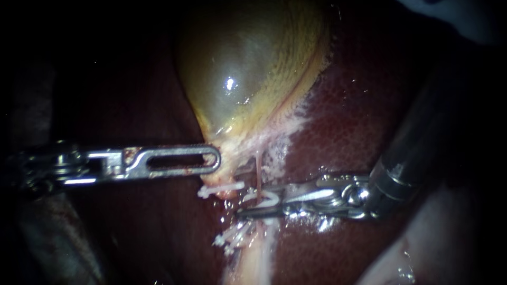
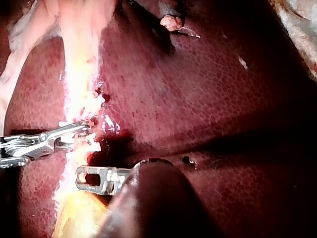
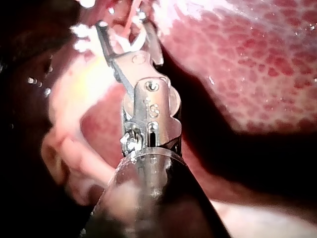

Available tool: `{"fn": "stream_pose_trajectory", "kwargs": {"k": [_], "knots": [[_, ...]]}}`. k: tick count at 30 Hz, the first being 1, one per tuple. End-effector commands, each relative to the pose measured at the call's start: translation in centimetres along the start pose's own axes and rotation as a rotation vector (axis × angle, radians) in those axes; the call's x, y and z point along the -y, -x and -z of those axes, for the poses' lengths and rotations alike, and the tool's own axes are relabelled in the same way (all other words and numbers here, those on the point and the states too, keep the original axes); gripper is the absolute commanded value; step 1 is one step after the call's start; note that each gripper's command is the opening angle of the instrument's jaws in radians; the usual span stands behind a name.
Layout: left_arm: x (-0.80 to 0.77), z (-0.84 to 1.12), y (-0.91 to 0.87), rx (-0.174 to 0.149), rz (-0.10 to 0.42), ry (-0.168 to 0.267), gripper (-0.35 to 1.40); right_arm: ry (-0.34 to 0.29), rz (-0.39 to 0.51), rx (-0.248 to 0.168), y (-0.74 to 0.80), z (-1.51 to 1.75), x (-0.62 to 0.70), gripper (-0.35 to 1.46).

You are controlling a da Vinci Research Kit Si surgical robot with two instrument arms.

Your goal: Clipping second clip right tube

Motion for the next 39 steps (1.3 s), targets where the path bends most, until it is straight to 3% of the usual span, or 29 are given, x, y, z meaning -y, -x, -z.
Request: {"fn": "stream_pose_trajectory", "kwargs": {"k": [1,5,12,19,39], "knots": [[0.0,0.0,0.0,0.0,0.0,0.0,-0.35,0.0,-0.012,-0.001,0.0,0.0,0.0,0.34],[0.0,0.0,0.0,0.0,0.0,0.0,-0.35,0.001,-0.029,-0.001,0.0,0.0,0.0,0.27],[0.0,0.0,0.0,0.0,0.0,0.0,-0.35,0.001,-0.106,-0.005,0.0,0.02,-0.02,-0.09],[0.0,0.0,0.0,0.0,0.0,0.0,-0.35,-0.004,-0.171,-0.018,0.0,0.01,-0.02,-0.28],[0.0,0.0,0.0,0.0,0.0,0.0,-0.35,-0.007,-0.188,-0.028,0.0,0.01,-0.02,-0.31]]}}
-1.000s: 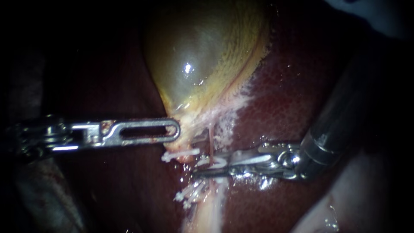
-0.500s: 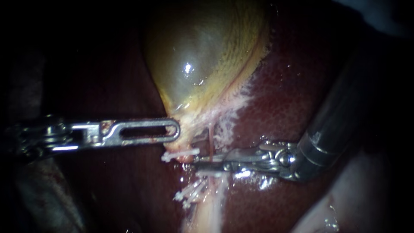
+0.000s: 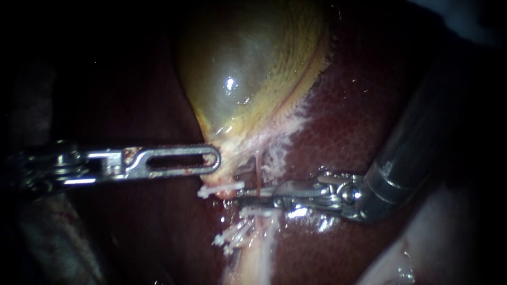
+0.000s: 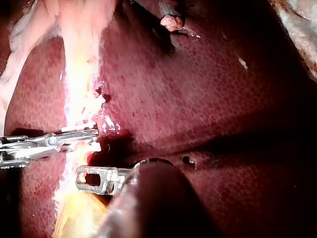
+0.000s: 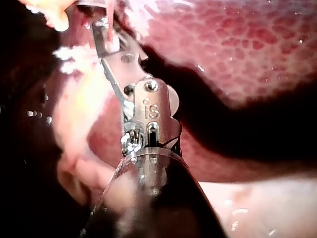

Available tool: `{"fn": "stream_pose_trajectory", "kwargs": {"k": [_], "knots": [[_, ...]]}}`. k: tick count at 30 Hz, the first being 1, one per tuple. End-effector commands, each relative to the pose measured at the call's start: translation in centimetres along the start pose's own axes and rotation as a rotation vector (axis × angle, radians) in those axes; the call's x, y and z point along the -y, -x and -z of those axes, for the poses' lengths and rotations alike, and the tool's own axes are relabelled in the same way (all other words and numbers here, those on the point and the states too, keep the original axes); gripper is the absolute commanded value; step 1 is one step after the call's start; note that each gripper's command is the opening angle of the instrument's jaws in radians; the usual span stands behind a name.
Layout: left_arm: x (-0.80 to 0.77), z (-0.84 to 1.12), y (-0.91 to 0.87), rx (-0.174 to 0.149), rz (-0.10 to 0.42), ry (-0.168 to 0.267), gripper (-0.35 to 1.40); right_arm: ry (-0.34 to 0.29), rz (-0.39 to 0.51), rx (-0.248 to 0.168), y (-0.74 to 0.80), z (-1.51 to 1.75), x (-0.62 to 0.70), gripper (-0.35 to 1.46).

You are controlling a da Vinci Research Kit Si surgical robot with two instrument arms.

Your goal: Clipping second clip right tube

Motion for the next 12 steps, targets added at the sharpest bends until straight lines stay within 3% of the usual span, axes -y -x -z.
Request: {"fn": "stream_pose_trajectory", "kwargs": {"k": [1,12], "knots": [[0.0,0.0,0.0,0.0,0.0,0.0,-0.35,-0.002,0.0,0.001,0.0,0.0,0.0,-0.32],[0.0,0.0,0.0,0.0,0.0,0.0,-0.35,-0.007,0.001,0.005,0.02,0.0,0.0,-0.33]]}}
